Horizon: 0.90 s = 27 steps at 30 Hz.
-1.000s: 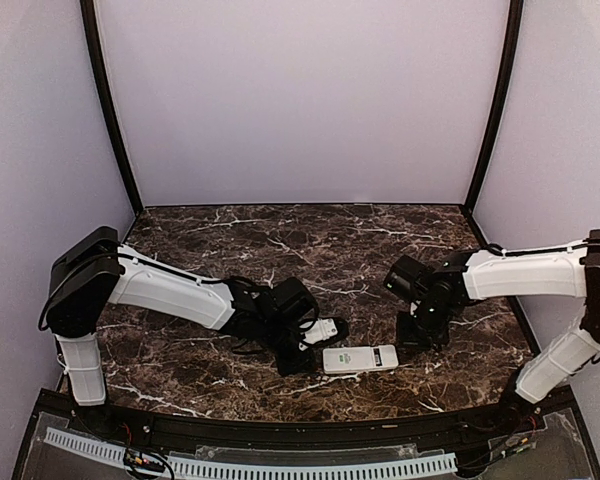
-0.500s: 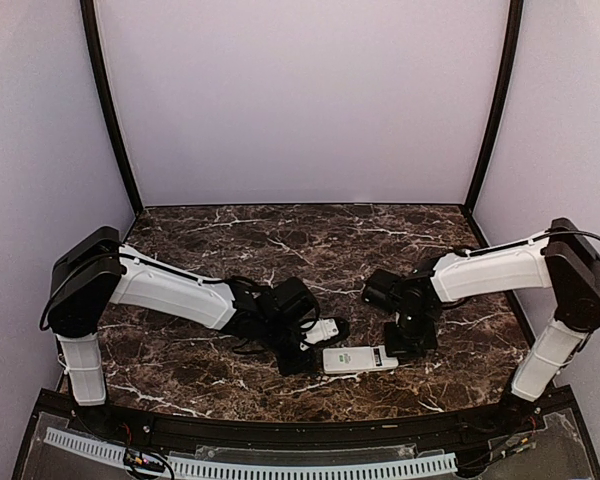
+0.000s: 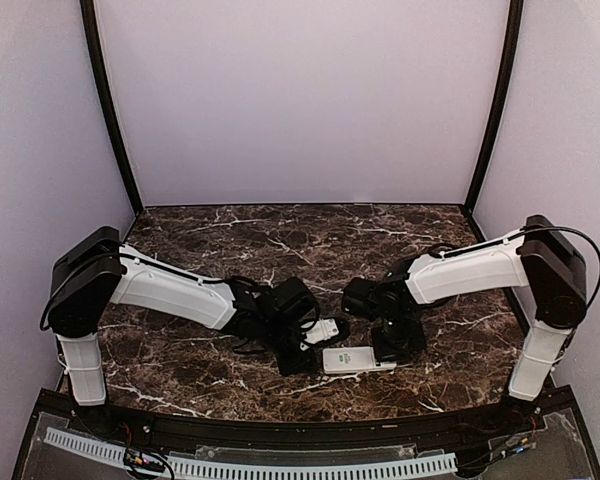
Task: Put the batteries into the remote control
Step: Load the battery cover onto the remote control without the battery cover.
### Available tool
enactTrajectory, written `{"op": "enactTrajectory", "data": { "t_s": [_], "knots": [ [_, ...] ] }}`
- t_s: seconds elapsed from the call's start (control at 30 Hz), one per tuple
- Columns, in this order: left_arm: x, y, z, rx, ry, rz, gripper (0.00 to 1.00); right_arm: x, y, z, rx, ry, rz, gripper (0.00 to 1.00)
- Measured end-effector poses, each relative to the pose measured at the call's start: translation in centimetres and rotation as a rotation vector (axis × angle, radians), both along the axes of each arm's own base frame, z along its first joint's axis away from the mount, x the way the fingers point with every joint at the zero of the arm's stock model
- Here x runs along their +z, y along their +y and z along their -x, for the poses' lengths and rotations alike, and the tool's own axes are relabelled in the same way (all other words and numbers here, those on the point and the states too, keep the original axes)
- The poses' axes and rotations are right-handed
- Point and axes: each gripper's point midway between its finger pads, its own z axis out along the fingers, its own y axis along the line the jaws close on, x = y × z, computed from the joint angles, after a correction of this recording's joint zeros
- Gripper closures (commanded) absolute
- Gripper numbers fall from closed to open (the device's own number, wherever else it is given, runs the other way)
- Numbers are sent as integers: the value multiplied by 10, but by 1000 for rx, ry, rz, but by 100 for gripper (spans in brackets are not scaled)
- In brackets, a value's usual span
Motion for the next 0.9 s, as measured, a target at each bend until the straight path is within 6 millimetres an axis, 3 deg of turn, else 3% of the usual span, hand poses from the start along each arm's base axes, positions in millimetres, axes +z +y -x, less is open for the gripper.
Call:
{"op": "enactTrajectory", "data": {
  "t_s": [0.23, 0.67, 0.9],
  "knots": [
    [0, 0, 0, -1, 1, 1, 83, 0, 10, 3, 29, 10, 13, 100],
    [0, 0, 0, -1, 2, 2, 83, 3, 6, 0, 38, 5, 53, 100],
    [0, -1, 1, -3, 5, 3, 83, 19, 8, -8, 52, -34, 51, 100]
  ]
}}
